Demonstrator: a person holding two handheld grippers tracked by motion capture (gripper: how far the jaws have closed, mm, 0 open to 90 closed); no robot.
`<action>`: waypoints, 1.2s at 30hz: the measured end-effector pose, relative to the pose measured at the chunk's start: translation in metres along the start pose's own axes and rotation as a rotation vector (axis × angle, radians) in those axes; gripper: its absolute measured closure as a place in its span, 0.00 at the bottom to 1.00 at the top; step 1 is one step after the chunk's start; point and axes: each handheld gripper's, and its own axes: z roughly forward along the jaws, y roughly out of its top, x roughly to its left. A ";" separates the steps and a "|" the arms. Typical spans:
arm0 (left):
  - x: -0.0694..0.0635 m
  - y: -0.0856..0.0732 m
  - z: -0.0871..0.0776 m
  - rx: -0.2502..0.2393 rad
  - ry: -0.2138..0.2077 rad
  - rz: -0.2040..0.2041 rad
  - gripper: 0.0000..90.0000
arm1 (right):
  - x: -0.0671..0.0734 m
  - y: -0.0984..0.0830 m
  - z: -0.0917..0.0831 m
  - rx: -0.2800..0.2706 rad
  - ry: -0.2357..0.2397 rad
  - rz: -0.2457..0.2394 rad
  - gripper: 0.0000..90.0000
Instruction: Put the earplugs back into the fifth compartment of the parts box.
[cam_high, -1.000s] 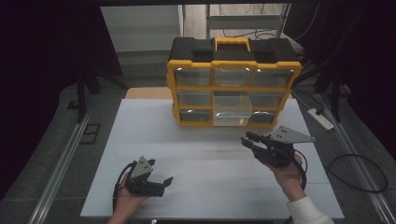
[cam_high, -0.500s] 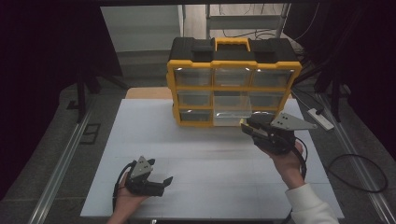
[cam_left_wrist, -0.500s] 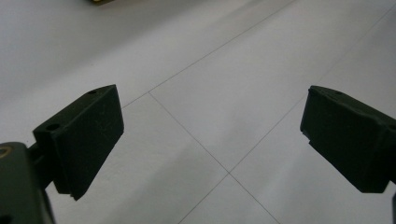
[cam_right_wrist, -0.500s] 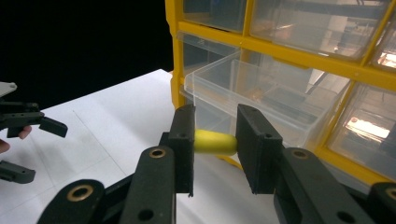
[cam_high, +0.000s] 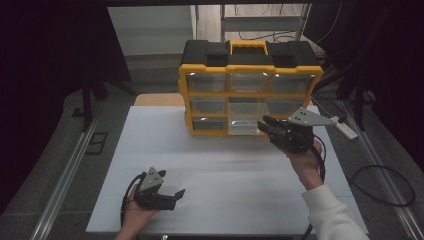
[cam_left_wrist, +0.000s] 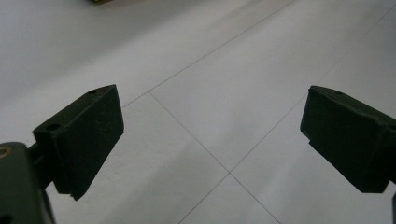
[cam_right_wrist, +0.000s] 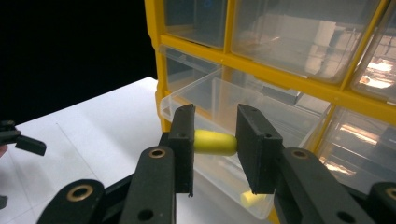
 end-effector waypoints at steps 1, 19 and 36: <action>0.000 0.000 0.000 0.000 0.000 0.000 0.07 | -0.002 0.002 0.003 0.001 -0.001 0.002 0.76; 0.002 0.000 -0.001 -0.002 0.001 -0.006 0.07 | -0.012 0.023 0.046 0.068 -0.017 -0.017 0.76; 0.002 0.000 -0.001 -0.001 -0.002 -0.003 0.07 | -0.016 0.026 0.066 0.108 -0.020 0.000 0.60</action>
